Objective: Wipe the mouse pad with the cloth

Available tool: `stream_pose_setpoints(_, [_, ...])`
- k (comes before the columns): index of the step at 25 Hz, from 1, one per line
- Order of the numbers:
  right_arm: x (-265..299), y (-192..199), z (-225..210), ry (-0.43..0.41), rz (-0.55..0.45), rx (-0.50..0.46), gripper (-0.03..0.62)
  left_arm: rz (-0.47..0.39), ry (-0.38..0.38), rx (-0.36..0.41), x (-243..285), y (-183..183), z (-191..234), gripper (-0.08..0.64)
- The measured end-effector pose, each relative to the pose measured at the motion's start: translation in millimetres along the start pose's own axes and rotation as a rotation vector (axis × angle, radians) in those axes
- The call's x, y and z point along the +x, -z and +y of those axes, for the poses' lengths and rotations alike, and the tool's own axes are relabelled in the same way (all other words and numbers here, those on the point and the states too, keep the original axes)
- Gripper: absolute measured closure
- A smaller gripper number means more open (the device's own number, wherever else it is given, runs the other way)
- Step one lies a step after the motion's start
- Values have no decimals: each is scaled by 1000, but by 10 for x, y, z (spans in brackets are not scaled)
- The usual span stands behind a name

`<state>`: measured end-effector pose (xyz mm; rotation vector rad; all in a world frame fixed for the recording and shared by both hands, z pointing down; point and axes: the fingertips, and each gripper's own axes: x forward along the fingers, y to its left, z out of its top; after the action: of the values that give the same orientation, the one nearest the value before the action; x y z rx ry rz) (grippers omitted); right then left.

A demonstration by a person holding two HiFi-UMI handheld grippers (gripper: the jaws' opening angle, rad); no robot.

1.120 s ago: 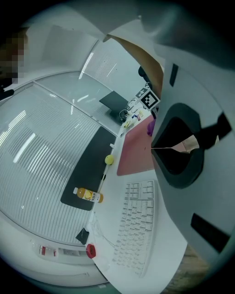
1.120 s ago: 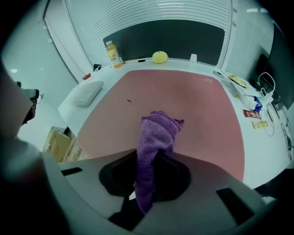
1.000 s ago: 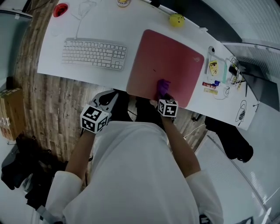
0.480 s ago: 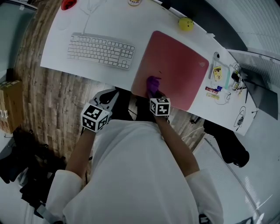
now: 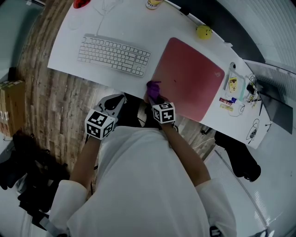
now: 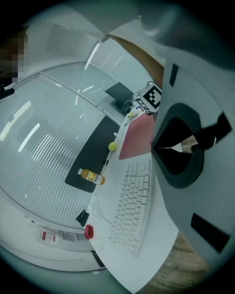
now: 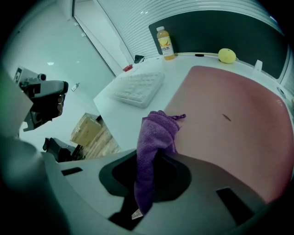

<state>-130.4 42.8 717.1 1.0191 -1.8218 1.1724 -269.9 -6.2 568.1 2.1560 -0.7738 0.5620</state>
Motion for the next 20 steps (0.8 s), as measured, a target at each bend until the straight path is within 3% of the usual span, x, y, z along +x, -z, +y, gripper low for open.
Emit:
stream_pose_setpoints(7, [101,-137,358,-94,37,-121,518,-24,-4,3,-43,-88,53,540])
stream_pose_setpoints(14, [-163,-468,469,-148,-30,-229,518,-31,-8,19,48,-164,-15,540])
stream_pose_setpoints(20, [-187,-596,295,-170,-59,-225,518,-30,-31,16,177,-189,-224,540])
